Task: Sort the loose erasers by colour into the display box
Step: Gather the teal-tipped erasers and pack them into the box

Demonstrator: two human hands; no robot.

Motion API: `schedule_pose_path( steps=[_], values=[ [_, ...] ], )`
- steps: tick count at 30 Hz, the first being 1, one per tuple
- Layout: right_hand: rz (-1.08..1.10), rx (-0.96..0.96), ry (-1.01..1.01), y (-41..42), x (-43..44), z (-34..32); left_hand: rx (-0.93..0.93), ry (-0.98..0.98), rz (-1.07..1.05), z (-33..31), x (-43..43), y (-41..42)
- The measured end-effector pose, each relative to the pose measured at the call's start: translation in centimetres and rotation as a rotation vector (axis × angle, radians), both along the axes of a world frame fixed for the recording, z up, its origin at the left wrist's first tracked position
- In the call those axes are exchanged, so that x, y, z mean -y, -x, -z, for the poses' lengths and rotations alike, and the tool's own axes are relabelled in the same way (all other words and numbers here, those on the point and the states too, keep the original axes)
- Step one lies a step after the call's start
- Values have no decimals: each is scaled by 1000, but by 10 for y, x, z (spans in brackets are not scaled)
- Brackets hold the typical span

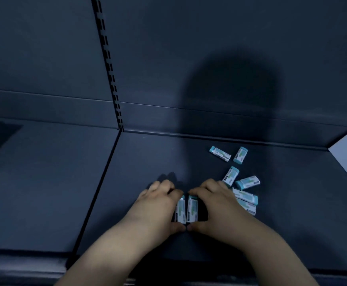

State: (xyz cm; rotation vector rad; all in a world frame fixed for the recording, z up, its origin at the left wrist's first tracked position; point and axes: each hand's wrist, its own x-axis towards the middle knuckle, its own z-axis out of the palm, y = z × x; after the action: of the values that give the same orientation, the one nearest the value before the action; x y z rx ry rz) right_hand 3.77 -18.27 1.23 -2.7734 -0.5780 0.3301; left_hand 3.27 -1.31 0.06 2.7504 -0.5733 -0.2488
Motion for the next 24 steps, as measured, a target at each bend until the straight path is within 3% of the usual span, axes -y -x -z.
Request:
schedule_pose_path(
  steps=[13,24],
  values=[
    [-122,1,-181,-2,-26,-12,117,70,-114,-12,-31,24],
    [-48,85,-349,28,-198,-28,361,150,-46,-19,-208,36]
  ],
)
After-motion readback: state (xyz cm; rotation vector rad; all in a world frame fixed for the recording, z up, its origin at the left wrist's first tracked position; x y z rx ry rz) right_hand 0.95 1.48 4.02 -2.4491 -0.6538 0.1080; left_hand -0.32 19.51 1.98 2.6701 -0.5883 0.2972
